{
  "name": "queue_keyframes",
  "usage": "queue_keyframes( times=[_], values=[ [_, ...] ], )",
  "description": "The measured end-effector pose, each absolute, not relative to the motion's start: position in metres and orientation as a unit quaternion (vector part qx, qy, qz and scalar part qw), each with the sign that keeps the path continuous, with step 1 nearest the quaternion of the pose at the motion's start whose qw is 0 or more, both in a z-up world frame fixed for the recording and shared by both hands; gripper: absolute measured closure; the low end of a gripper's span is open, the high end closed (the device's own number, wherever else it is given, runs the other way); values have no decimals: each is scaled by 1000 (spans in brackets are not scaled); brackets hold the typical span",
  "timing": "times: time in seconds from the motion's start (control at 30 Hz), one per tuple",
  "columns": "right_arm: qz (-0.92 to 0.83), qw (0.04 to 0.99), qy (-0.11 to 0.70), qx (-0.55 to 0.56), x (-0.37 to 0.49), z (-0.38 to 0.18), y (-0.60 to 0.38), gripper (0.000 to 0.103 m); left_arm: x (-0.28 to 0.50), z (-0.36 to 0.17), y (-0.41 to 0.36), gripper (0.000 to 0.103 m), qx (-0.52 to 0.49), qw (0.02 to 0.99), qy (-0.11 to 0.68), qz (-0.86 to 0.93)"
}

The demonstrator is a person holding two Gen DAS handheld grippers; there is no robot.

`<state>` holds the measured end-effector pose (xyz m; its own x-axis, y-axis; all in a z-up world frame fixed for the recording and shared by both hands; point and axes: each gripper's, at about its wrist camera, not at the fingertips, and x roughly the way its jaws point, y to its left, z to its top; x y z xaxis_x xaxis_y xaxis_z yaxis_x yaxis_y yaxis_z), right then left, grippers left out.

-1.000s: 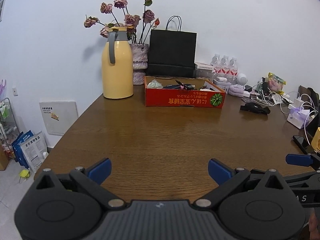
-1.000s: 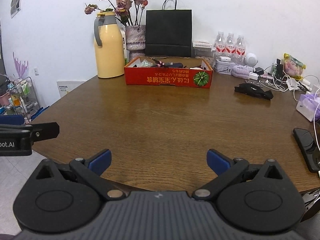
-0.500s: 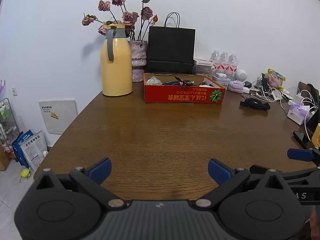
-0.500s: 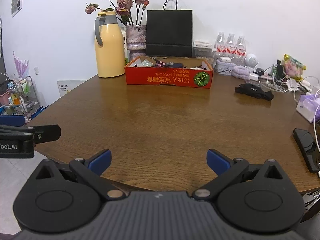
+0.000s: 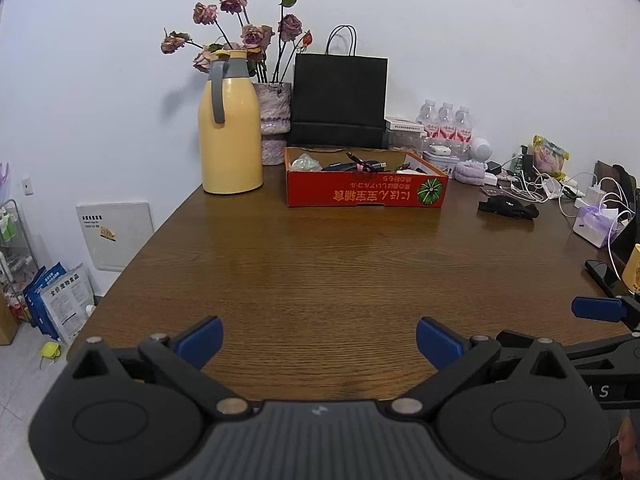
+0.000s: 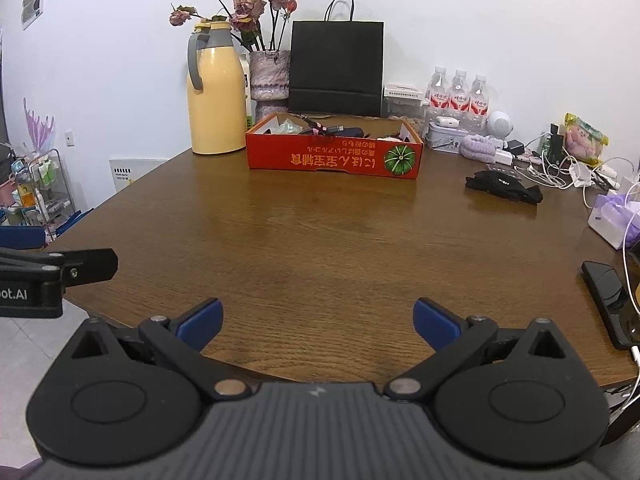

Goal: Organize objects

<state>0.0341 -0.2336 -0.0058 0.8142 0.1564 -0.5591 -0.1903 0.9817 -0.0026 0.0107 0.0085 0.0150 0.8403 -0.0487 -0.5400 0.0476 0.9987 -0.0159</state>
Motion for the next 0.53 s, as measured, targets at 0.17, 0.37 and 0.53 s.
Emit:
queue_keyframes(
  times=[0.17, 0.37, 0.53],
  values=[
    [91, 951, 293, -29, 35, -7, -233, 0, 13, 13, 9, 0, 2, 957, 288, -28],
    [90, 948, 303, -23, 44, -14, -236, 0, 25, 6, 9, 0, 0, 952, 304, -40],
    [90, 946, 310, -17, 57, -23, -234, 0, 40, -7, 3, 0, 13, 951, 305, -56]
  ],
)
